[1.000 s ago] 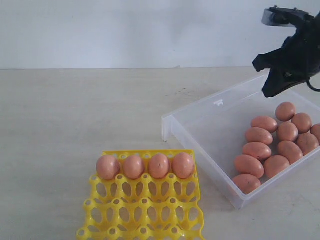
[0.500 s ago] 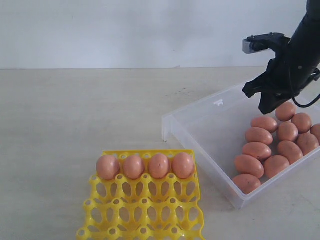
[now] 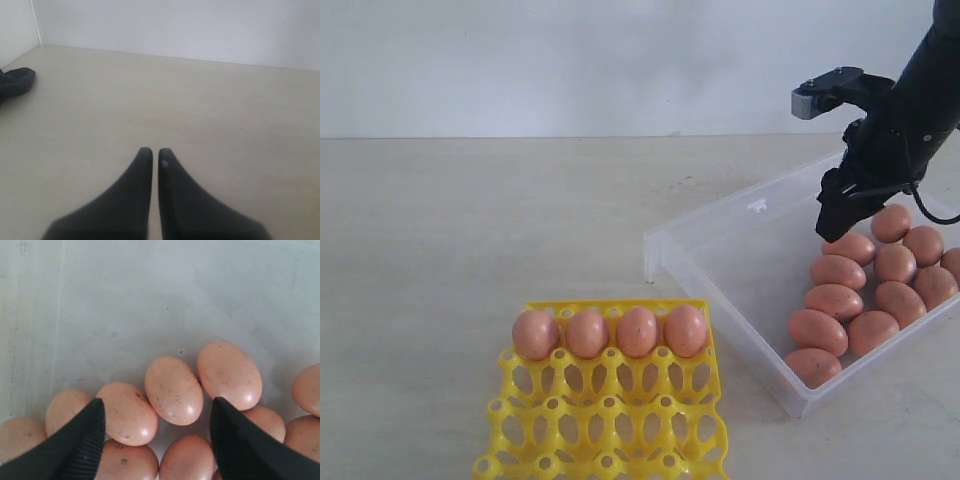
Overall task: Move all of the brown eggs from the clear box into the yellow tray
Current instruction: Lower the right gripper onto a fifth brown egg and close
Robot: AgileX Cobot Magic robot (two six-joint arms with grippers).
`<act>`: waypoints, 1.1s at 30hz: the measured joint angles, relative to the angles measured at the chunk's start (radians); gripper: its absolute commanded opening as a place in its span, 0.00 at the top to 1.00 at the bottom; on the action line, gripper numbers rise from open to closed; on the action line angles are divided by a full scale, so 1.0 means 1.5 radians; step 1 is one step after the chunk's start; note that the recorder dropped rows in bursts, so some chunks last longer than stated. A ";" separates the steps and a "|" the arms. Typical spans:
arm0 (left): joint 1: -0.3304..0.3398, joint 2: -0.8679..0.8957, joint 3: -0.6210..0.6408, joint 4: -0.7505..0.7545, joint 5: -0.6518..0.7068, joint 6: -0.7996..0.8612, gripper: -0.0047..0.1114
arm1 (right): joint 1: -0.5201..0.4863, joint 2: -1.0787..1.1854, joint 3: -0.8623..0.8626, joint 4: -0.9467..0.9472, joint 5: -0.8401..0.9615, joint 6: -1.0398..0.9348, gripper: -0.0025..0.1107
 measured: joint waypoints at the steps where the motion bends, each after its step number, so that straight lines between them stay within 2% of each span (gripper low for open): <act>1: 0.000 0.000 0.000 0.000 0.000 0.000 0.92 | 0.000 0.000 0.000 0.000 -0.004 -0.008 0.49; 9: 0.000 0.000 0.000 0.000 0.000 0.000 0.92 | 0.000 0.028 0.000 0.003 -0.007 -0.058 0.49; 16: 0.000 0.000 0.000 0.000 0.000 0.000 0.92 | 0.001 0.058 0.000 0.033 -0.003 -0.171 0.49; 33: 0.000 0.000 0.000 0.000 0.000 0.000 0.92 | 0.001 0.128 -0.001 0.007 -0.054 -0.174 0.49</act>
